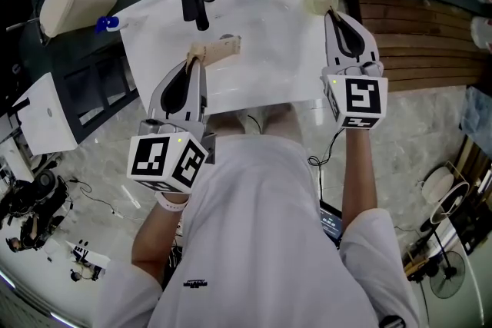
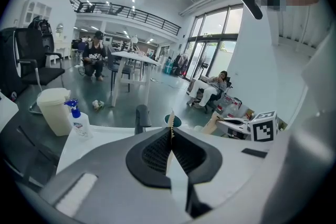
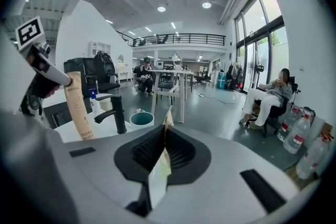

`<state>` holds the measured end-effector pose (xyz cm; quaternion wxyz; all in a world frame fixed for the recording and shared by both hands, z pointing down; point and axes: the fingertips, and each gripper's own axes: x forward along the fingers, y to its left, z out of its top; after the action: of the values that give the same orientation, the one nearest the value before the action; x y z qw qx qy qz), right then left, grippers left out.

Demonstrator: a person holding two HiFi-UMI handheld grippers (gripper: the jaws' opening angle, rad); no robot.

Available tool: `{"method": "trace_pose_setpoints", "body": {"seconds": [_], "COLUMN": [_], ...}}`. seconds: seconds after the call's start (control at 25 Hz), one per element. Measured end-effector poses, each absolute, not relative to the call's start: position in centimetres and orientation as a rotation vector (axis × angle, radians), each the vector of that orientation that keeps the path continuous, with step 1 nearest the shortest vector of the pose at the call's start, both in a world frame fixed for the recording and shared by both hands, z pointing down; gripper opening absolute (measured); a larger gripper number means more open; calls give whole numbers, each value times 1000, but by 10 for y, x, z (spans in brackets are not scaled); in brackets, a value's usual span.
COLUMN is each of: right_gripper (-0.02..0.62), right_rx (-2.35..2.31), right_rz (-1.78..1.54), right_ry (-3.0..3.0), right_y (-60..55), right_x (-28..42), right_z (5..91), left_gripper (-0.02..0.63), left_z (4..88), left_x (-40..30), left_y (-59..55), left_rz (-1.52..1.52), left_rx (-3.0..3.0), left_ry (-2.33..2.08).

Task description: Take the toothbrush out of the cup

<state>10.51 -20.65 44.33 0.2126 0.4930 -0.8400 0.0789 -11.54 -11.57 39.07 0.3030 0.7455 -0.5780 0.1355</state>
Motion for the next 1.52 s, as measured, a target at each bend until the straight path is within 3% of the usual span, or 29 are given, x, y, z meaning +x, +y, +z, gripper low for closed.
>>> {"method": "trace_pose_setpoints", "body": {"seconds": [1.52], "right_gripper": [6], "right_rx": [1720], "right_rz": [88], "right_ry": [-2366], "right_y": [-98], "right_x": [99], "right_z": [277], "left_gripper": [6], "left_z": [308], "left_x": [-134], "left_y": [-86], "left_rz": [150], "left_rx": [2286], "left_ry": [-1458]}}
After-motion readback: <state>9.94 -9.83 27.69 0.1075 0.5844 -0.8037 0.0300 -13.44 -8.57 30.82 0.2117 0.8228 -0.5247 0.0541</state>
